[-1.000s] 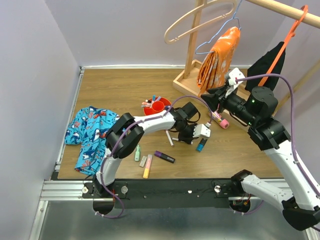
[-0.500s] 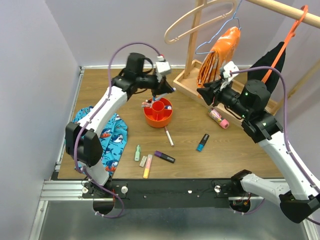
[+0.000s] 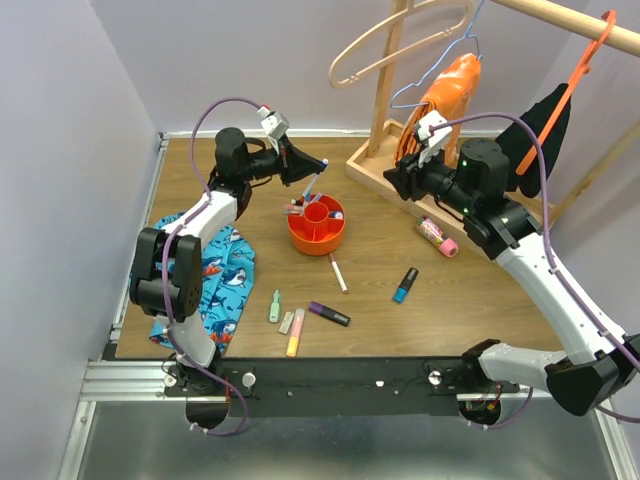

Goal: Sort the stationery into containers
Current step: Place the pen in the storage box, then move the pen to the center of the board.

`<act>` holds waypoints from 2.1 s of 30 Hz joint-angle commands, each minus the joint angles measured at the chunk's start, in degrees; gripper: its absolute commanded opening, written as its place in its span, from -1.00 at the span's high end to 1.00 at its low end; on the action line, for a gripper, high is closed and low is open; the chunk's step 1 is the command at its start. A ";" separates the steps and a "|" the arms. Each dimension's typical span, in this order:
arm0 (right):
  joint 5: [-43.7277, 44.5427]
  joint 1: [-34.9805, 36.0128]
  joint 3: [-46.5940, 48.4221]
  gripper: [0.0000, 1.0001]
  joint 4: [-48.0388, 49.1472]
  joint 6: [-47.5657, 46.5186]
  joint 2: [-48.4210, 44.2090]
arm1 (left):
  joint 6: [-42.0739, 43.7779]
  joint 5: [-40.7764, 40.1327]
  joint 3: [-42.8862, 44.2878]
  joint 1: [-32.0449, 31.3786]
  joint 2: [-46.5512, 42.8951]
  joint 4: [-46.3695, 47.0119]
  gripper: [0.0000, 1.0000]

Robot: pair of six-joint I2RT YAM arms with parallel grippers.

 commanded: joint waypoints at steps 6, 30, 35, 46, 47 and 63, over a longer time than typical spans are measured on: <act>6.40 -0.37 10.39 0.13 -8.19 -6.73 6.60 | -27.67 1.78 -4.80 2.11 10.74 49.16 1.00; 3.94 -0.37 15.06 0.16 -9.79 -6.56 15.40 | -32.24 3.18 -11.13 6.42 23.67 65.42 1.00; 3.24 -0.37 13.74 0.16 -9.26 -5.77 15.13 | -32.25 4.06 -12.18 6.86 22.62 65.87 0.94; 1.92 -0.29 12.68 0.15 -8.56 -5.59 14.17 | -33.39 4.94 -12.27 7.39 17.35 65.61 -0.04; 1.75 -0.29 12.59 0.15 -8.56 -5.59 13.99 | -33.48 4.94 -12.10 7.56 16.04 64.82 -0.06; -0.55 9.28 -2.16 0.27 -12.71 10.66 13.81 | -13.55 3.28 -12.97 16.00 -14.79 12.16 -0.25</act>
